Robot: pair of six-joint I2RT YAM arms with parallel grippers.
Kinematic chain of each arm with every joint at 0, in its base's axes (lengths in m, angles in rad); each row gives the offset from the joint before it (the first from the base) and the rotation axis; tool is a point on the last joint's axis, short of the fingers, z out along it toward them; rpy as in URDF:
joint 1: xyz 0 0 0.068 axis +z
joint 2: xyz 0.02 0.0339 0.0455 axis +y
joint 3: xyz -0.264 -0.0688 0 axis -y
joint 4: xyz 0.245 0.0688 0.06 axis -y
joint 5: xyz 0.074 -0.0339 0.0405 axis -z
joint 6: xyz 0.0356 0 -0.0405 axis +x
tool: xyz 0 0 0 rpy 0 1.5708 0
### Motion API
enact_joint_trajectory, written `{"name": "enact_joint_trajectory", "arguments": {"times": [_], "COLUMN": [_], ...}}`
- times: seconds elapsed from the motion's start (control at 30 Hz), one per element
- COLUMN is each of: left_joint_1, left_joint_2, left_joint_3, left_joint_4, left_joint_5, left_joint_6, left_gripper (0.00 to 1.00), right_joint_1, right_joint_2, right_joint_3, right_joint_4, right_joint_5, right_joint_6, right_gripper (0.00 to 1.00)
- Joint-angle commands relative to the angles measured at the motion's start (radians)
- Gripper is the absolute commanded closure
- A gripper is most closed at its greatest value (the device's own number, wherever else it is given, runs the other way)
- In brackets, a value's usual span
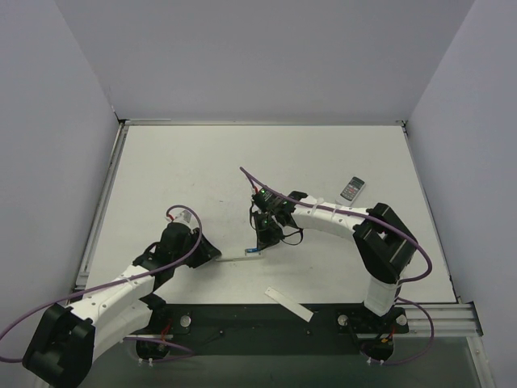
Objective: Load the batteries into the remote control
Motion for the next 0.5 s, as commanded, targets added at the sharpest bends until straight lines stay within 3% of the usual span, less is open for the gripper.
{"name": "enact_joint_trajectory", "arguments": {"times": [0.0,0.47], "left_joint_1": [-0.010,-0.031], "left_joint_2": [0.001,0.020], "left_joint_3": [0.014,0.003], "left_joint_4": [0.062,0.108], "left_joint_5": [0.015,0.024], "left_joint_6": [-0.009,-0.029], "left_gripper": [0.62,0.67], "right_joint_1": [-0.006,0.002], "right_joint_2": [0.034,0.077], "right_joint_3": [0.008,0.041], "right_joint_4": [-0.021,-0.023], "right_joint_5": [-0.014,-0.043], "right_joint_6": [0.007,-0.008], "right_gripper": [0.95,1.00]}}
